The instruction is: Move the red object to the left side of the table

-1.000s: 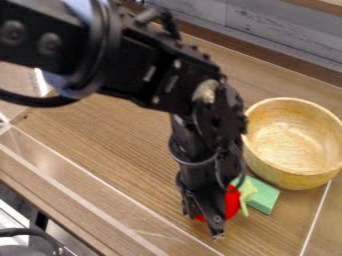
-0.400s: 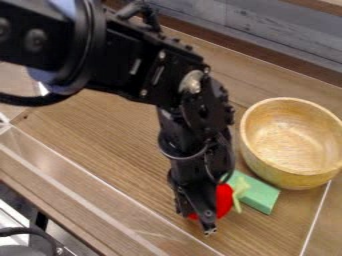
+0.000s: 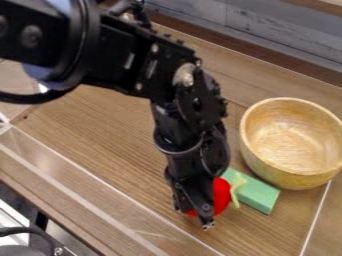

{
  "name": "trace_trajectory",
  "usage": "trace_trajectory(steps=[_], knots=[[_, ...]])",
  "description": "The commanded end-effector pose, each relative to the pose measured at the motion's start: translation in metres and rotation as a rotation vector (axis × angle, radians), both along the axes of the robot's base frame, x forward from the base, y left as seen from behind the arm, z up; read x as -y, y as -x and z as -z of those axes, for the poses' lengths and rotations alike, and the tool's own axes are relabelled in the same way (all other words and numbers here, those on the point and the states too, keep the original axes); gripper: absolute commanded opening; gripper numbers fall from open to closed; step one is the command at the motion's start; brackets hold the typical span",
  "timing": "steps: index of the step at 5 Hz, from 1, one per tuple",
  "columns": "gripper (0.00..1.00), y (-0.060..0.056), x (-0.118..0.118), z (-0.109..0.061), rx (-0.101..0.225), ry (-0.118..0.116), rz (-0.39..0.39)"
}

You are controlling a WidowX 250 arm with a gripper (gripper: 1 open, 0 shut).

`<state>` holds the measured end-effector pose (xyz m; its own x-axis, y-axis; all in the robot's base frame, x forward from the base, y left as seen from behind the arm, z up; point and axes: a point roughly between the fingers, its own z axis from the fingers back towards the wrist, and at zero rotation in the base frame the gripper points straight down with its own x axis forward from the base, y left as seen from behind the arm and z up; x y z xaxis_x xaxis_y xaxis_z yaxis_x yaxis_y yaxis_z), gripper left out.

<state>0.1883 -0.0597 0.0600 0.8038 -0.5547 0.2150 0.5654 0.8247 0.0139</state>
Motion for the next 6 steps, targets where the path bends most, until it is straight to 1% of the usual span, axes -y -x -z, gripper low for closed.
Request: trace_trajectory(steps=[1, 2, 3, 4, 6], knots=[[0.00, -0.005, -0.004, -0.009, 0.035, 0.019, -0.017], [0.00, -0.006, -0.009, -0.013, 0.041, 0.037, -0.039], [0.00, -0.007, -0.015, -0.018, 0.047, 0.048, -0.063], [0.00, -0.007, -0.021, -0.026, 0.049, 0.043, -0.092], [0.00, -0.009, -0.026, -0.030, 0.049, 0.039, -0.117]])
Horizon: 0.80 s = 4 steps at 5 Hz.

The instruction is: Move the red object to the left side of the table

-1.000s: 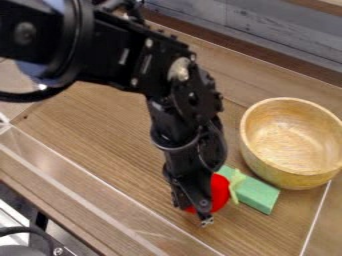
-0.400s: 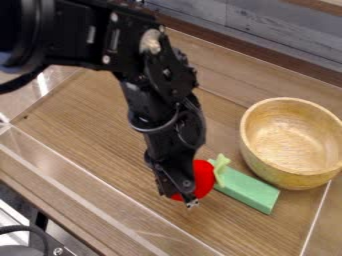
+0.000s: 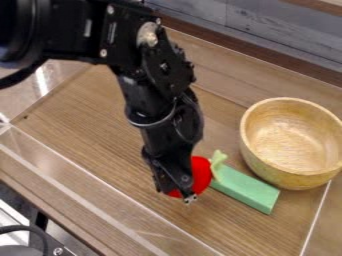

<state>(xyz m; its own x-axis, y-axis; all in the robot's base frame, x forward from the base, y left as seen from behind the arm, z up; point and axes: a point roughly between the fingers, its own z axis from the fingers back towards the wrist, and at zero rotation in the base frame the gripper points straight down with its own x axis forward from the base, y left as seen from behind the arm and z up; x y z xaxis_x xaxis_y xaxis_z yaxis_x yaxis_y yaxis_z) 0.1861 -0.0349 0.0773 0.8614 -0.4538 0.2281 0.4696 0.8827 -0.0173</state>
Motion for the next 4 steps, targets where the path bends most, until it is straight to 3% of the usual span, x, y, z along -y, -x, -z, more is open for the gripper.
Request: trace_trajectory(steps=[1, 3, 4], knots=[[0.00, -0.011, -0.003, -0.015, 0.053, 0.002, -0.018], [0.00, -0.011, -0.011, -0.031, 0.066, 0.008, -0.065], [0.00, -0.014, -0.033, -0.041, 0.078, 0.009, -0.137]])
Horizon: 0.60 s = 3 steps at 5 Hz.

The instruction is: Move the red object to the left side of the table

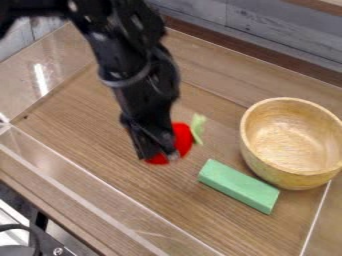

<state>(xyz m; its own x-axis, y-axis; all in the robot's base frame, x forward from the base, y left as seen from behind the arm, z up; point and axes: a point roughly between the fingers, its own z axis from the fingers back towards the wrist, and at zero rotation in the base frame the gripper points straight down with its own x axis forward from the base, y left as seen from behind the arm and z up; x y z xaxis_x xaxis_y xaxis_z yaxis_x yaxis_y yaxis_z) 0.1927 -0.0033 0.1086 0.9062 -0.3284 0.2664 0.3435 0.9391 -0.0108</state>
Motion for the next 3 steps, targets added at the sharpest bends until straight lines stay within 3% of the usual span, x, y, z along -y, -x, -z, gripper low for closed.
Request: trace_trajectory(steps=[1, 3], knots=[[0.00, -0.009, -0.036, -0.015, 0.036, -0.012, -0.065], [0.00, -0.010, -0.103, -0.004, -0.019, -0.021, -0.129]])
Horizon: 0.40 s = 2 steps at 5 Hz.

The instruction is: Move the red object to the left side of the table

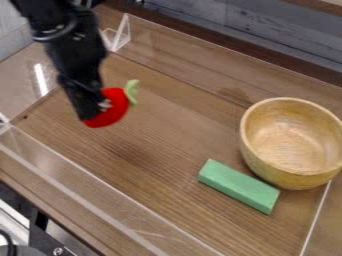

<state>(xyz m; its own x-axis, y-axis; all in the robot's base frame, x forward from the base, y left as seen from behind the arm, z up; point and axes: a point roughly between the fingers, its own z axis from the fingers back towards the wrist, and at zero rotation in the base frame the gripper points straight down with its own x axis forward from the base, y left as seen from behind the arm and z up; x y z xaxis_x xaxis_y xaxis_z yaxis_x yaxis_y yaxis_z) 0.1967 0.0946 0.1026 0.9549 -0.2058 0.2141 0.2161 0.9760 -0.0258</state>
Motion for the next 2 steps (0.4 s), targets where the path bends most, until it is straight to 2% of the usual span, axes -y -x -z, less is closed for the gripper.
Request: trace_trajectory(steps=[1, 2], knots=[[0.00, -0.012, -0.026, 0.002, 0.011, -0.019, -0.003], [0.00, -0.020, -0.038, 0.016, -0.015, -0.016, -0.007]])
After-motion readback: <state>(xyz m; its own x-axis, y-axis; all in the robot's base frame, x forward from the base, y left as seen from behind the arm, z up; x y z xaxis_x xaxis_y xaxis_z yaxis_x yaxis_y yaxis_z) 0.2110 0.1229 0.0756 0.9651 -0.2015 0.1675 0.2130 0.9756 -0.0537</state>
